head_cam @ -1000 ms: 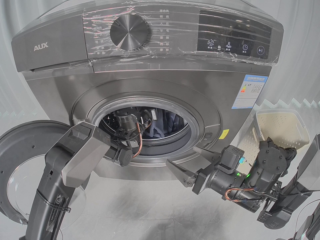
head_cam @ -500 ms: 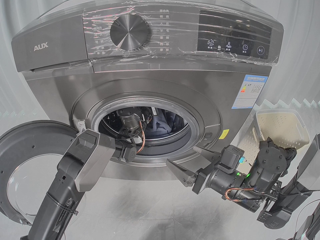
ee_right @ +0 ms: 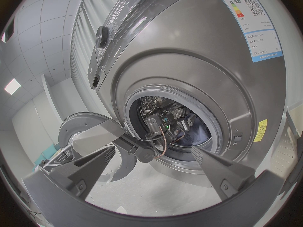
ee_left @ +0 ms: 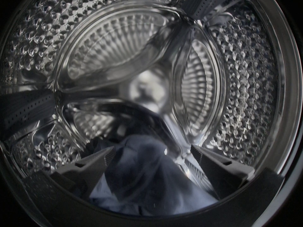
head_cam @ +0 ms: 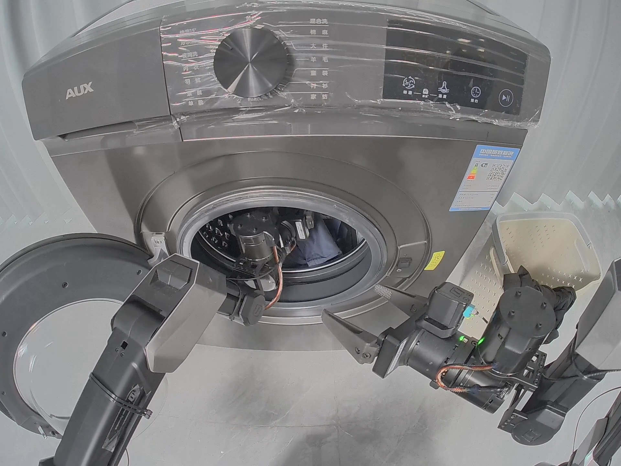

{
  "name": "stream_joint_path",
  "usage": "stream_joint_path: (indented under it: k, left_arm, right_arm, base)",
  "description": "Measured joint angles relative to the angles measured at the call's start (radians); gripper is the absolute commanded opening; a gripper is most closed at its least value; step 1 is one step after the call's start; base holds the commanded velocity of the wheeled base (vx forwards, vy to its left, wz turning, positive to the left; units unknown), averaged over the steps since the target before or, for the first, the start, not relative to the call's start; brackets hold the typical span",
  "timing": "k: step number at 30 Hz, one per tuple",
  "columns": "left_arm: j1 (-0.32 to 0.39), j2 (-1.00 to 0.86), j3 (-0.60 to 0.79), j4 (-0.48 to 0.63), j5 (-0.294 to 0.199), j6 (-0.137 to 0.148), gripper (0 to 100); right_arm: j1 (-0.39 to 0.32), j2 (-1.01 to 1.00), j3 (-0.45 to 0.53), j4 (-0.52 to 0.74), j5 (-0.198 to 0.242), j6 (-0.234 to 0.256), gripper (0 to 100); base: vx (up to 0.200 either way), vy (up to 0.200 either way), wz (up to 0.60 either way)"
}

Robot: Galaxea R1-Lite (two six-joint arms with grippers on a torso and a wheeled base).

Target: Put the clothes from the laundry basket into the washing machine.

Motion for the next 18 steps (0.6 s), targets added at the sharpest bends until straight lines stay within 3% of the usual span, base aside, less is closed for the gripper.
stream_joint_path:
  k: [8,18]
  left_arm:
    - [-0.018,-0.098,0.274,-0.015,-0.011,-0.008,100]
    - [-0.091,-0.301,0.700,-0.068,-0.072,-0.008,100]
  right_arm:
    - [0.000,0.000,0.000,0.000,0.000,0.000,100]
    - [0.000,0.000,0.005,0.000,-0.001,0.000,100]
  base:
    - [0.000,0.000,0.00]
    - [0.000,0.000,0.00]
